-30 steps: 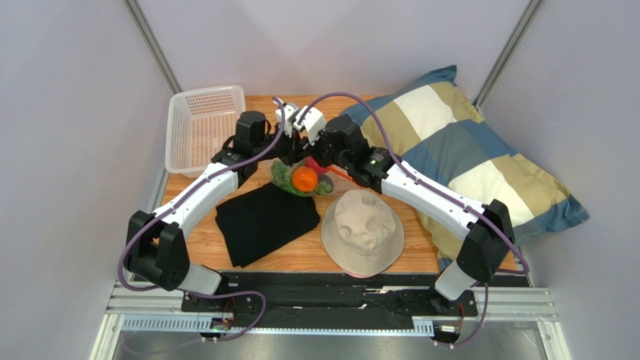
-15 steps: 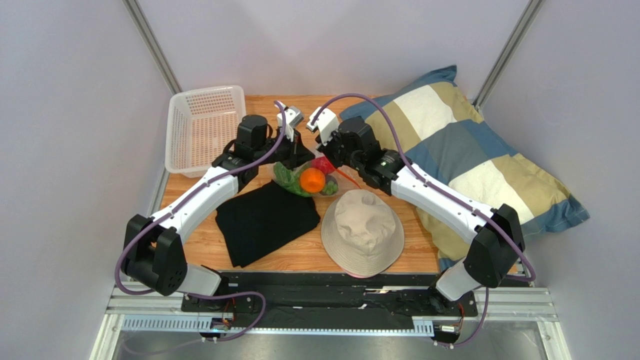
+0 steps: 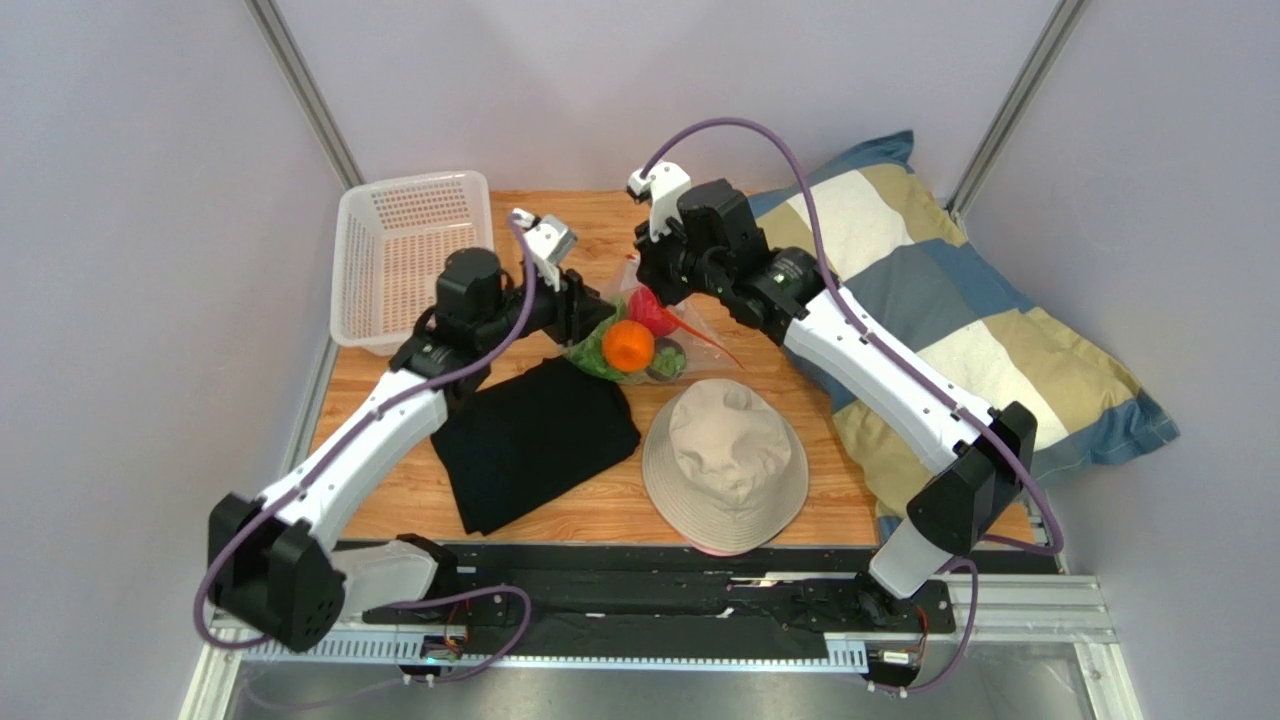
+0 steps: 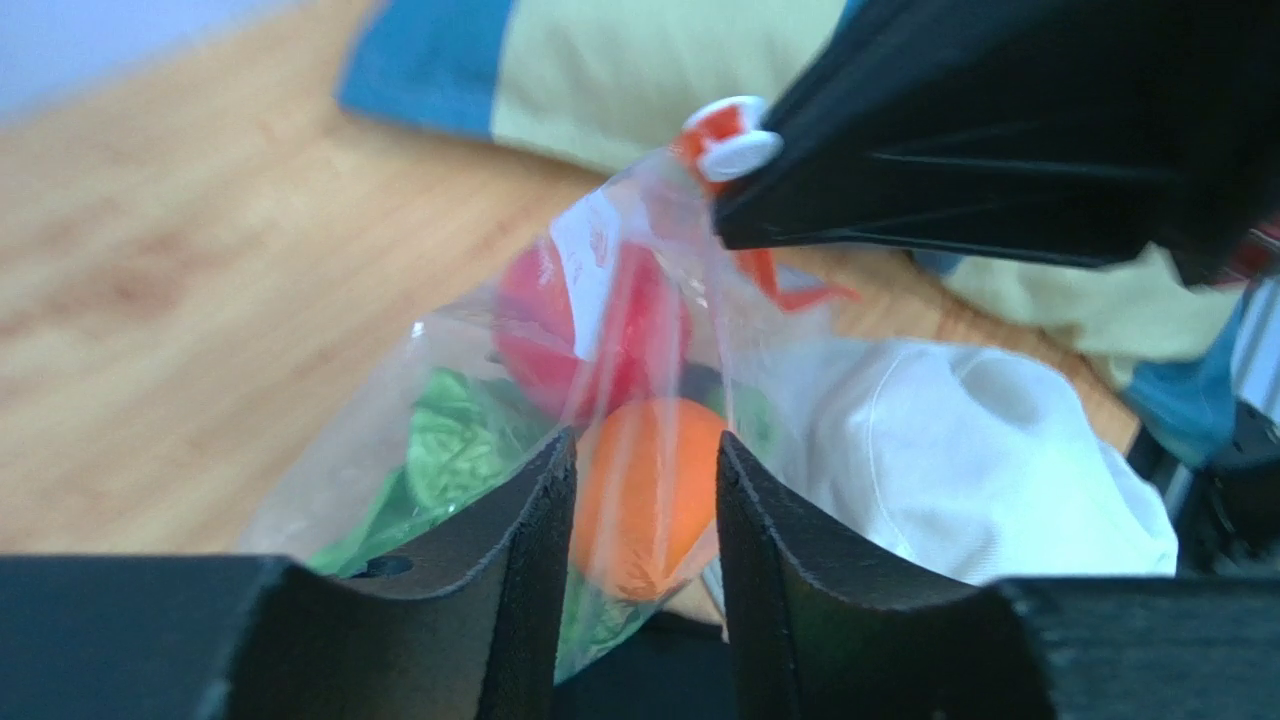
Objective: Open the zip-top bag and remove the fake food
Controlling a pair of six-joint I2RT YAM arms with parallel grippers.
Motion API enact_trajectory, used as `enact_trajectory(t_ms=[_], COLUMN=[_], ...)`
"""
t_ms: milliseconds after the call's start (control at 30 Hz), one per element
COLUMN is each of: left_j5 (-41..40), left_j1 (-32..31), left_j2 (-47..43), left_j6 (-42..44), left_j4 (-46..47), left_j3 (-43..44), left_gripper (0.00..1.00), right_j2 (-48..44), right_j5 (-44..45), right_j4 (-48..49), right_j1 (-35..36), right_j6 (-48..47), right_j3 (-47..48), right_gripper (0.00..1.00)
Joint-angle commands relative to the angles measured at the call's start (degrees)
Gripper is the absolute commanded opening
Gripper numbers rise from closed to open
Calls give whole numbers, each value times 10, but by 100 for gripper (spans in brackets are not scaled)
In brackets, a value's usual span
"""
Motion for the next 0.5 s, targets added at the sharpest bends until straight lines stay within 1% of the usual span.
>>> enact_trajectory(t_ms=[0,33,67,100,200,233,300,333,467], left_j5=[-45,-56,-59,-60,-52,-45,-45,-58,-75], left_j1=[-12,-13,-16,-20,-40,-46,-57,-60,-61], left_j2=[-119,-133,-152,-159,-151,-143,-111,-98,-43], left_j6=[2,-3,-19,-29,-56,-59,-59,-57,-36], left_j4=[107,118,138,147,175,179,178,164,151], left_j3=[-60,-69,-85,-91,-100,-99,-85,-78,-36], left_gripper=[47,45,45,44,42,45,54,60,60], right_j2=[33,44,52,67,91,95,105,116,137], right_j5=[5,5,2,4,5,23,47,54,80], right_j4=[-122,-142,-176,-188,-224,-227,-234,-238,-261], right_j1=[-3,-3,-3,-3,-2,-1,0,0,-1], right_j6=[173,193,210,253,317,356,394,431,515], right_j3=[119,161,178,197,253,261,276,280,303], right_gripper=[0,0,0,0,0,0,0,0,0])
